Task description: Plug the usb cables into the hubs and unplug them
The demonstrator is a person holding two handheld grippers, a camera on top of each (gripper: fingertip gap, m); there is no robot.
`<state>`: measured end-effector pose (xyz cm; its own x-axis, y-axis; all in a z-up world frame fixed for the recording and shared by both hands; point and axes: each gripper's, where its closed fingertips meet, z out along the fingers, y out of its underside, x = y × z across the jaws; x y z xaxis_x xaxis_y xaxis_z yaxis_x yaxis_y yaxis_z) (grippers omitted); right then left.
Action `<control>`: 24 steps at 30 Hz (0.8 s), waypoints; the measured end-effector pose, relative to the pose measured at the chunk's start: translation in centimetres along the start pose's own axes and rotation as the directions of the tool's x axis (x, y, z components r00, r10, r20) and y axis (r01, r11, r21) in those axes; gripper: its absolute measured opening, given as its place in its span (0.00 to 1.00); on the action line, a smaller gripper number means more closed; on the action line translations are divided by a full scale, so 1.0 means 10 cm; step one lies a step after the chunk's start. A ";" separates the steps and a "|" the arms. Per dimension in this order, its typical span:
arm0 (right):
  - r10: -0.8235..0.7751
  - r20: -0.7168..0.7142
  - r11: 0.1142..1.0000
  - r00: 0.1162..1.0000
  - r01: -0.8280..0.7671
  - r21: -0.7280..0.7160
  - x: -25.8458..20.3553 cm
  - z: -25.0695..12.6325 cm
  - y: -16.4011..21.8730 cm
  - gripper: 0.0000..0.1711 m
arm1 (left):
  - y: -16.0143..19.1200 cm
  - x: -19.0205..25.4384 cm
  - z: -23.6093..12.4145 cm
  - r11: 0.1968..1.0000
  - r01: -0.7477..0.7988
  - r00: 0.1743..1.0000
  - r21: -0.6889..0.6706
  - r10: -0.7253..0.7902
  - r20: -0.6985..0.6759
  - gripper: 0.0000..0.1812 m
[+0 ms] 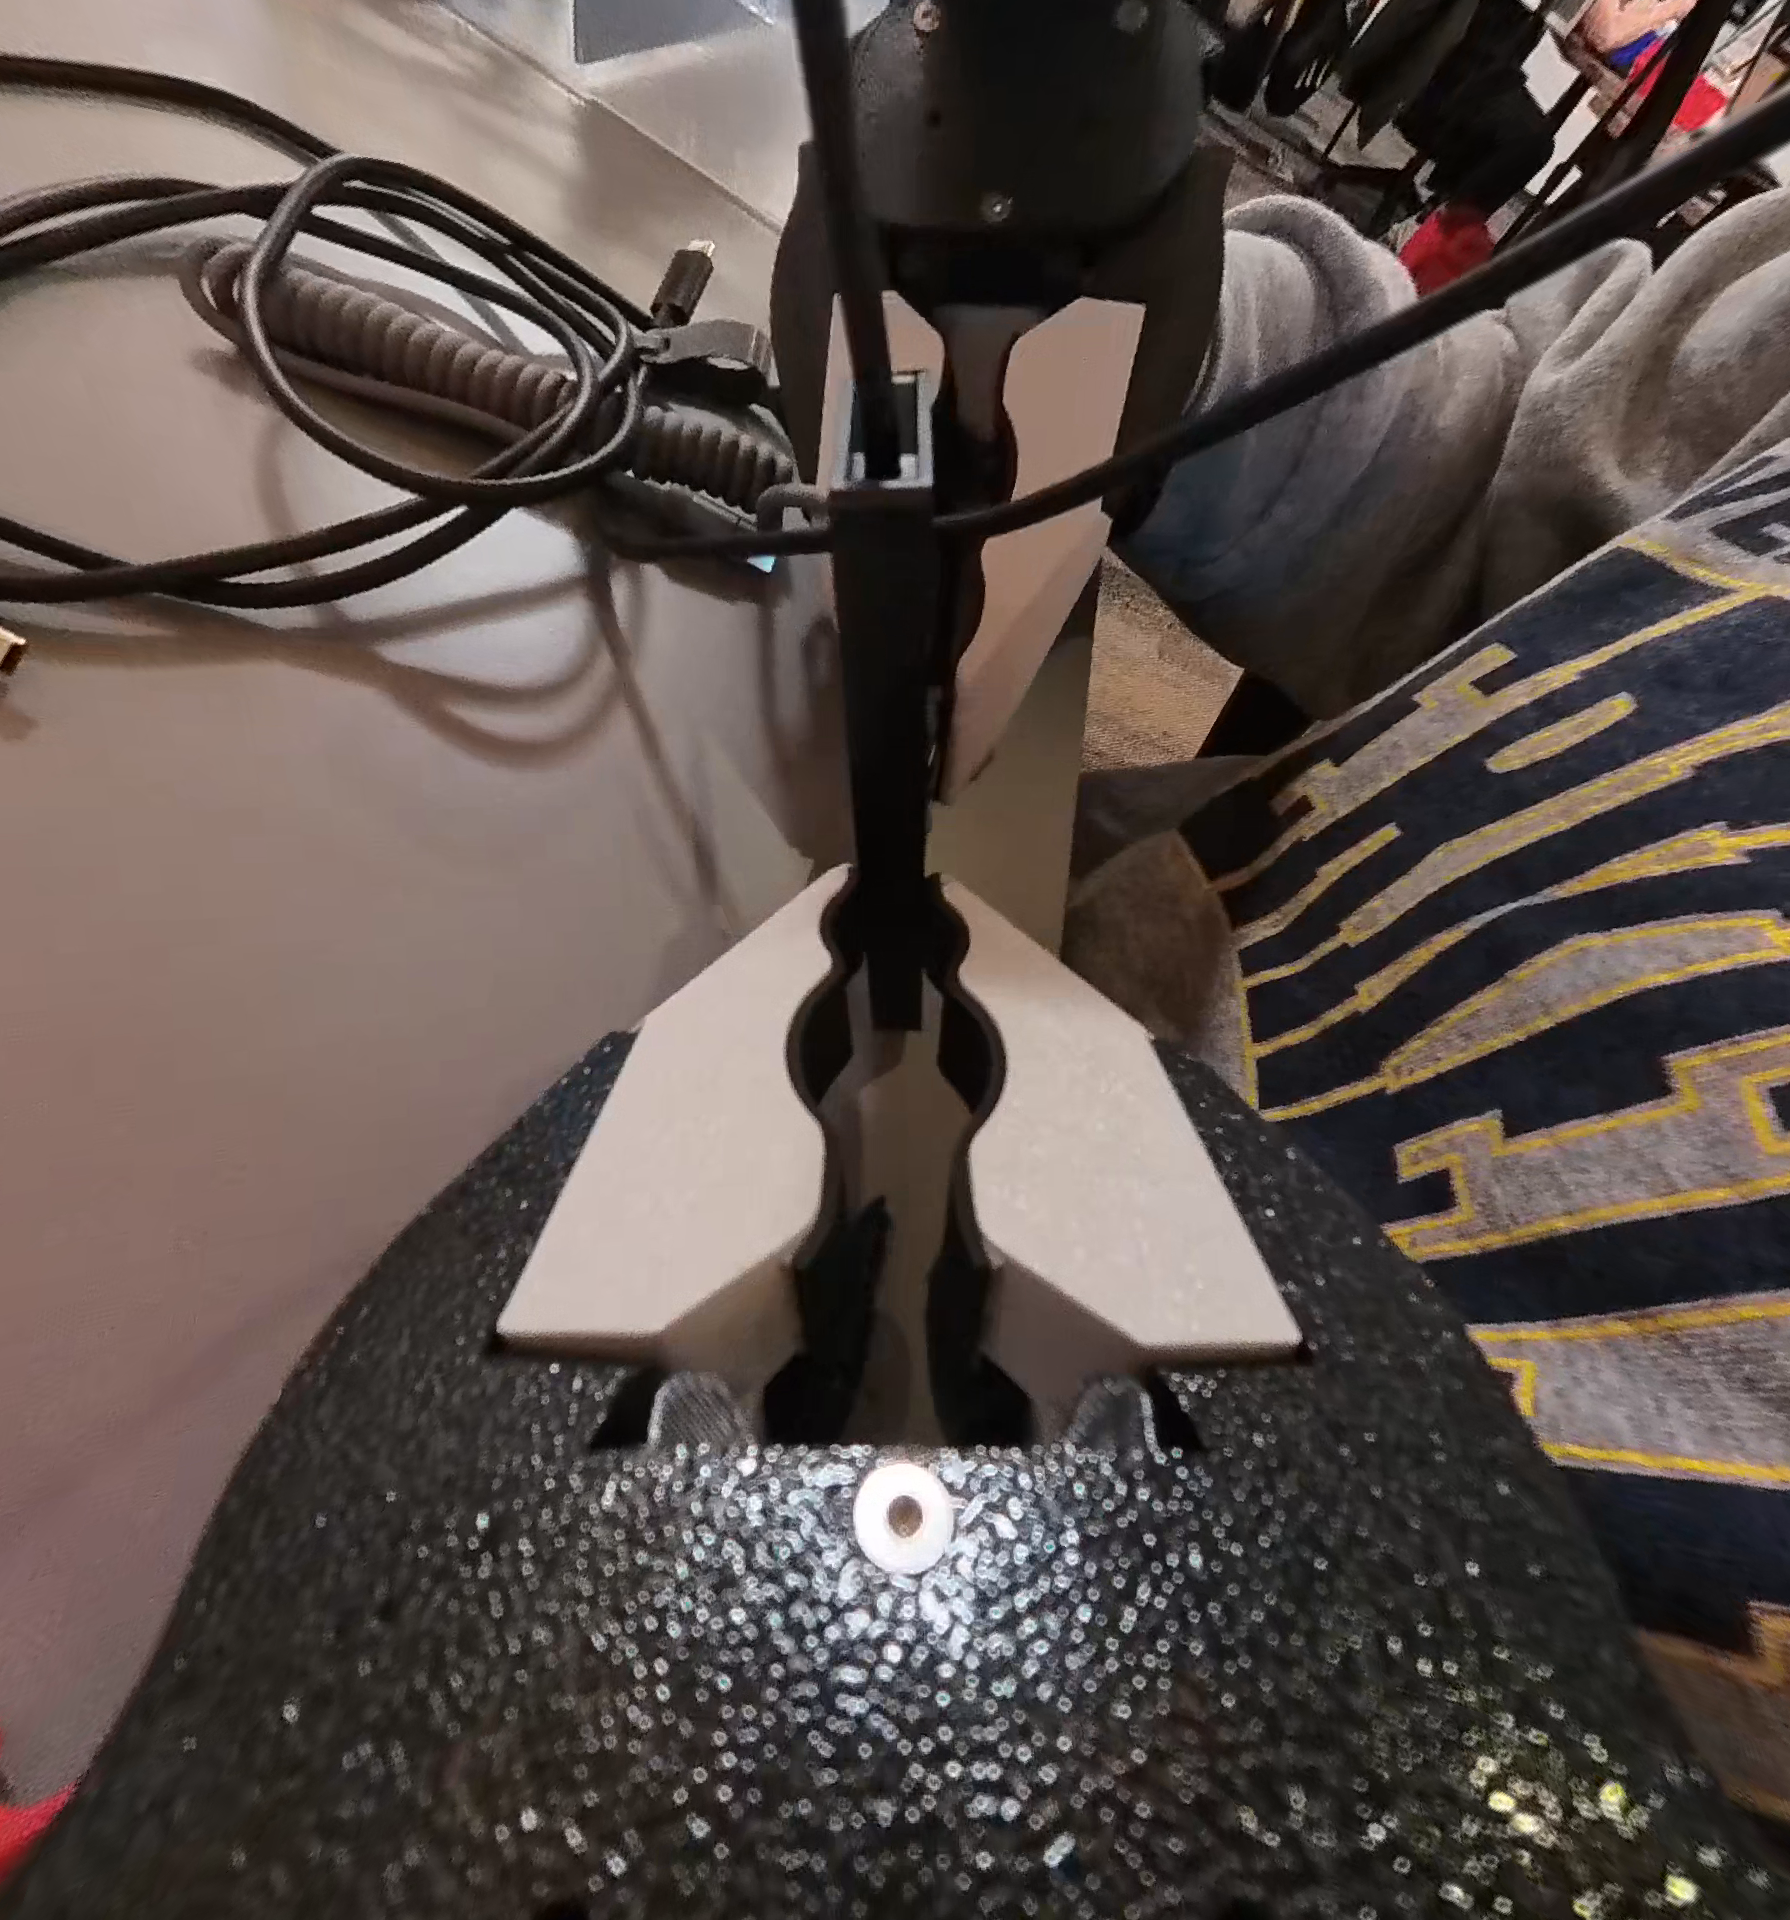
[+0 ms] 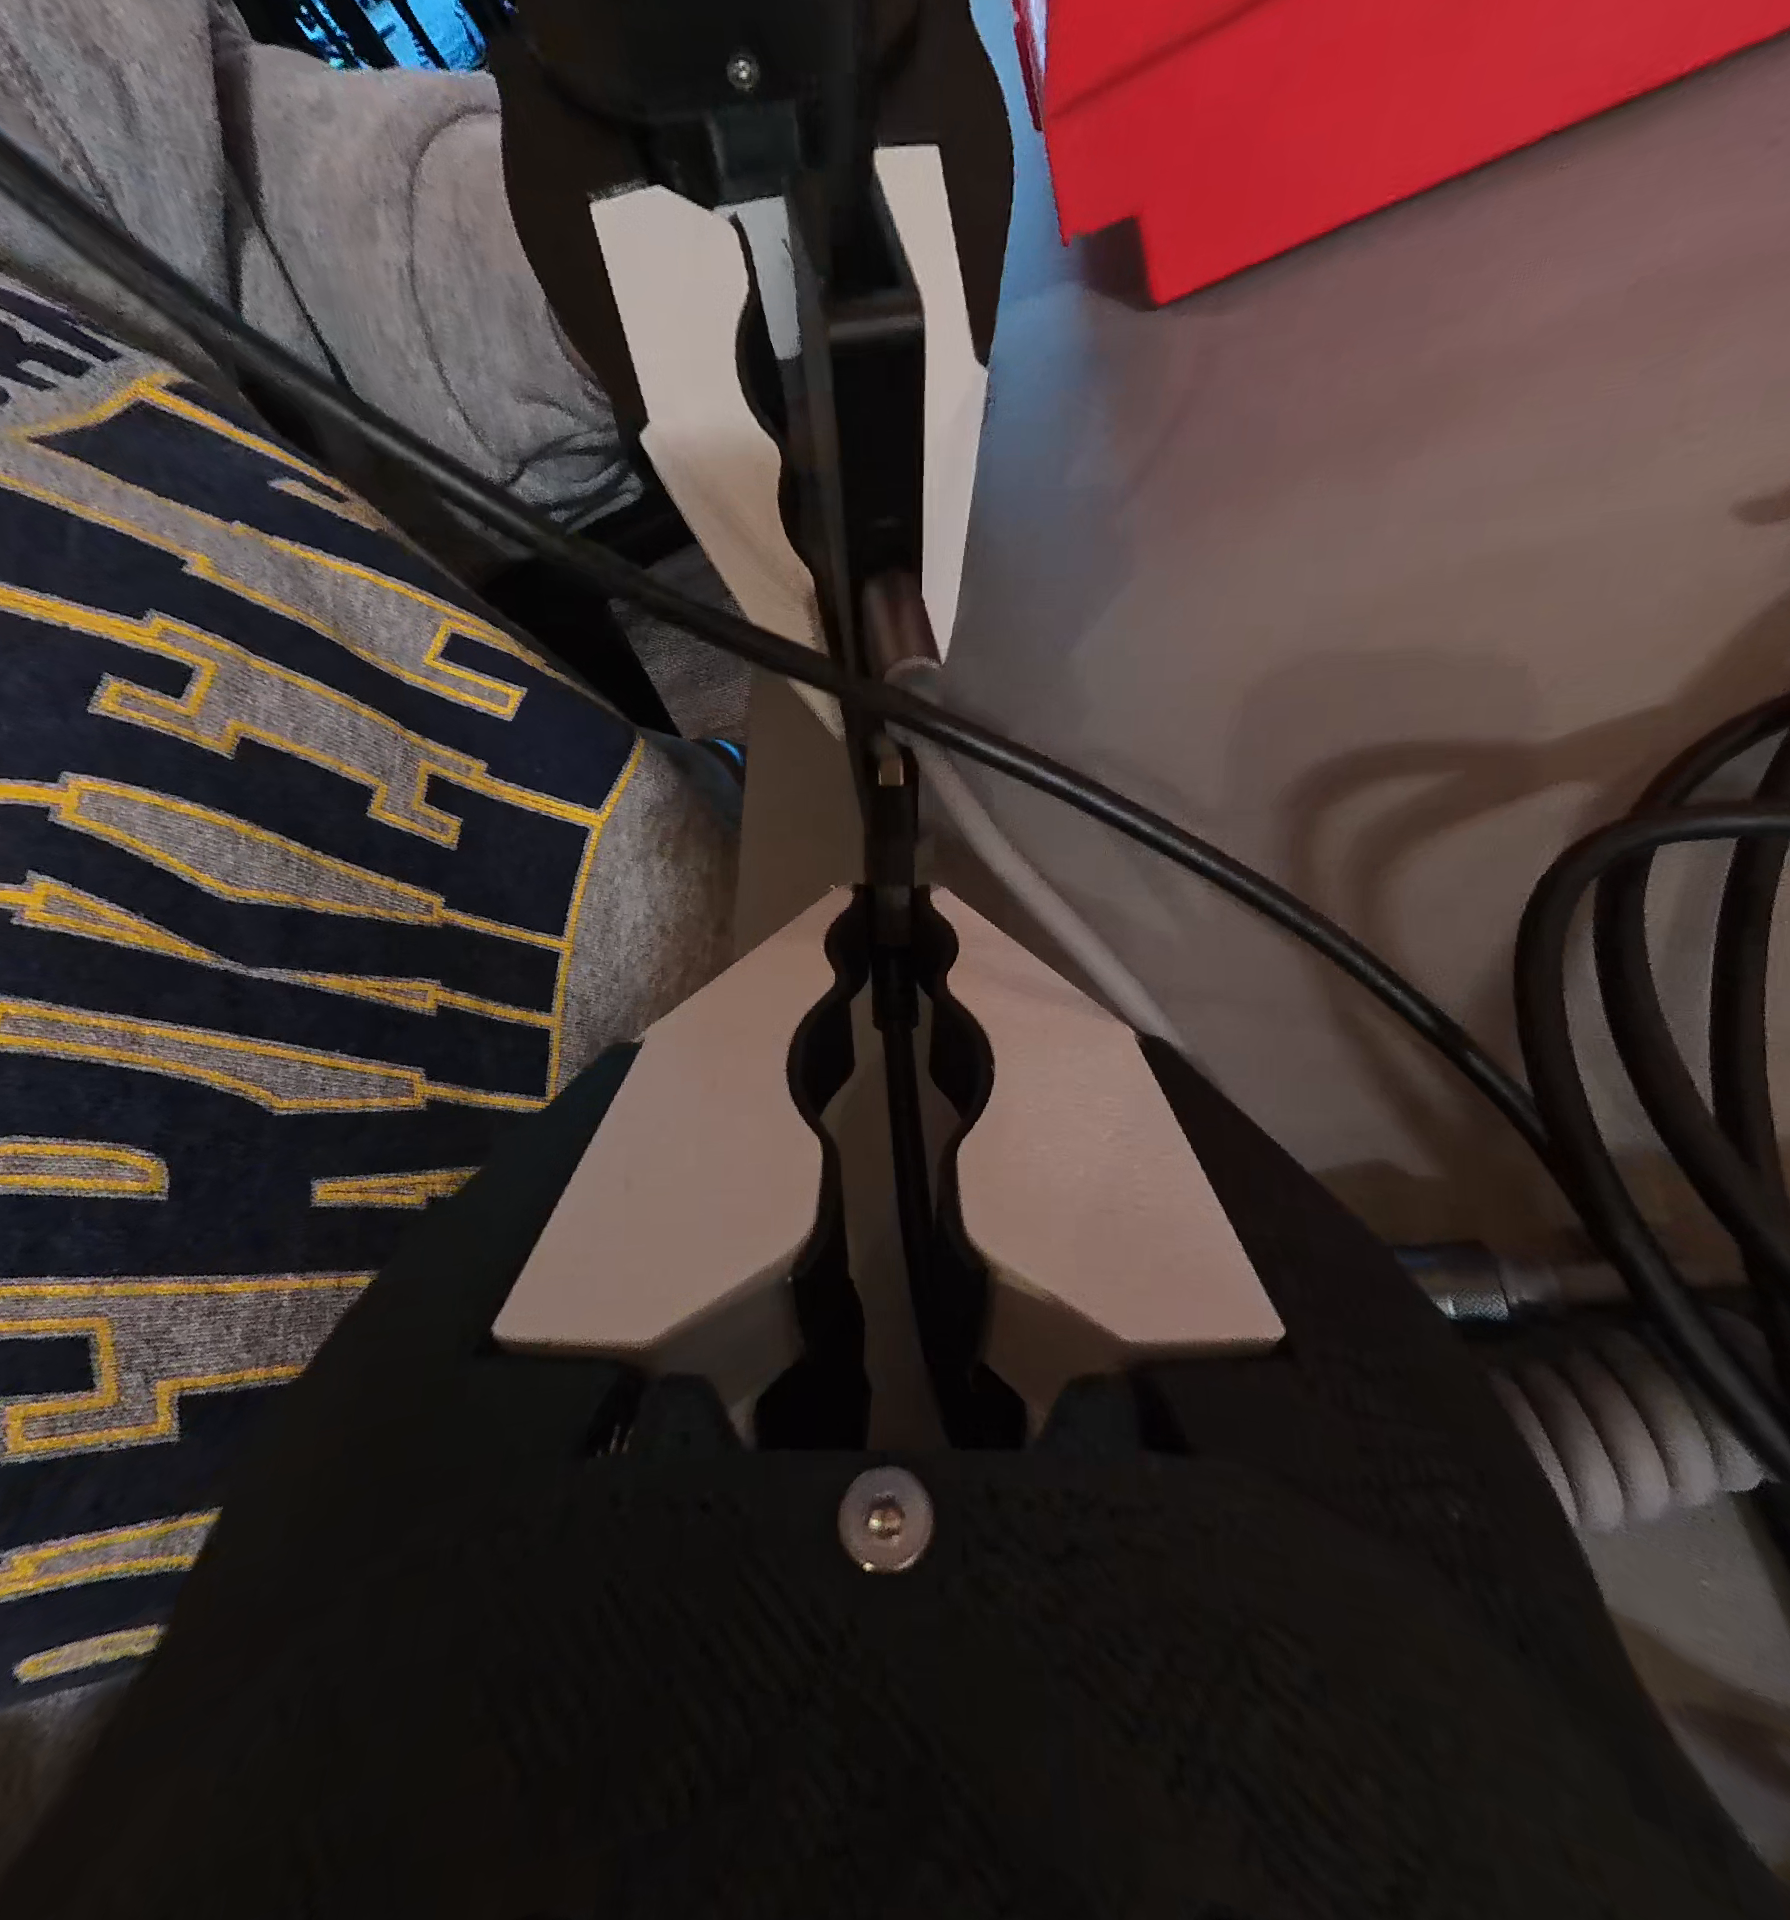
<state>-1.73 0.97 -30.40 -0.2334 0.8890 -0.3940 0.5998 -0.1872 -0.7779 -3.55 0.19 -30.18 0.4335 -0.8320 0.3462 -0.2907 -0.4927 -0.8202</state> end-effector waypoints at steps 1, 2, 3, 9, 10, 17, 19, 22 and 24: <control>-0.006 0.000 1.000 1.000 0.006 0.000 0.00 0.00 0.00 0.03 | 0.00 0.00 0.00 1.000 -0.001 1.000 -0.002 0.001 -0.004 0.05; -0.015 0.001 1.000 1.000 0.015 -0.001 -0.01 0.00 -0.01 0.03 | 0.00 0.00 0.00 1.000 -0.006 1.000 -0.006 0.005 -0.012 0.05; -0.031 0.002 1.000 1.000 0.031 -0.004 -0.01 0.00 -0.01 0.03 | 0.01 0.01 0.00 1.000 -0.022 1.000 -0.014 0.022 -0.022 0.05; -0.155 0.008 0.987 0.988 0.155 -0.037 -0.03 0.04 -0.02 0.03 | 0.04 0.03 0.00 0.987 -0.149 0.986 -0.057 0.143 -0.089 0.05; -0.165 0.004 0.985 0.986 0.165 -0.044 -0.03 0.05 -0.02 0.03 | 0.03 0.03 0.00 0.986 -0.157 0.984 -0.059 0.152 -0.089 0.05; -0.168 -0.030 0.985 0.985 0.167 -0.045 -0.01 0.03 -0.04 0.03 | 0.01 0.01 0.03 0.988 -0.144 0.988 -0.052 0.141 -0.061 0.05; -0.123 -0.046 0.992 0.991 0.123 0.000 0.00 0.03 -0.07 0.07 | -0.02 -0.01 0.05 0.990 -0.135 0.990 -0.038 0.134 -0.034 0.05; -0.124 -0.078 0.992 0.989 0.126 0.021 -0.06 -0.05 -0.08 0.32 | -0.16 -0.06 0.03 0.994 -0.111 0.993 0.022 0.110 0.045 0.05; -0.221 -0.226 0.973 0.949 0.230 0.014 0.04 -0.21 -0.10 0.37 | -0.24 -0.14 -0.02 0.995 -0.094 0.989 0.046 0.088 0.116 0.04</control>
<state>-0.85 2.37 -28.77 -0.1812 0.9792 -0.0910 0.5195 0.0167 -0.8543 -3.62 2.51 -28.58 0.5019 -0.8371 0.2176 -0.2909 -0.4003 -0.8690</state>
